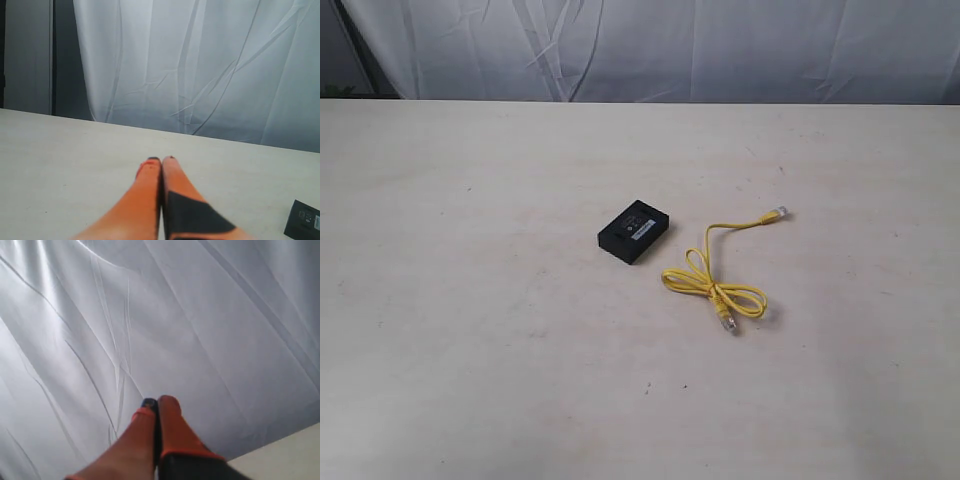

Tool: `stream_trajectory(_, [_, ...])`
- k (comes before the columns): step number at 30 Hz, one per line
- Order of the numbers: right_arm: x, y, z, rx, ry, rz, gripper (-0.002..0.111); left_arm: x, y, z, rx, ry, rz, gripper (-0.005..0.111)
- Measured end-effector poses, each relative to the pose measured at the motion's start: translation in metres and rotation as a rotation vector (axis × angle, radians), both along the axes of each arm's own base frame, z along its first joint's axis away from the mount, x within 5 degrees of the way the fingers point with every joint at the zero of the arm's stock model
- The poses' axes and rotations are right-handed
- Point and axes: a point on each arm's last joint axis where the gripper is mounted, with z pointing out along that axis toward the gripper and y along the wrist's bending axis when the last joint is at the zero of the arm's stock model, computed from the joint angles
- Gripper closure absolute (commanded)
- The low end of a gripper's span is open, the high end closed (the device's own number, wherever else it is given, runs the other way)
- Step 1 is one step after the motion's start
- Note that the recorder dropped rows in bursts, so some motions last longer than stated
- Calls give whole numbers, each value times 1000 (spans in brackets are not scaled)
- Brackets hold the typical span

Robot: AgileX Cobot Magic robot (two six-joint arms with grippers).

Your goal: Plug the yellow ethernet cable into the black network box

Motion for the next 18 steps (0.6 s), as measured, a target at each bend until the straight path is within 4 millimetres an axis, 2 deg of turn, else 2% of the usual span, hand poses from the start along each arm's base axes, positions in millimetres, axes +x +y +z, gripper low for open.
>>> stream_trajectory(1, [9,1,9,-45,59,1,109,0,0,0,0,0,0,106])
stream_trajectory(9, [56,6,49,-318,434,65,109,0,0,0,0,0,0,106])
stream_trajectory(14, [92,9,63,-450,679,162,109,0,0,0,1,0,0,106])
stream_trajectory(18, [119,14,69,-482,773,250,109,0,0,0,1,0,0,106])
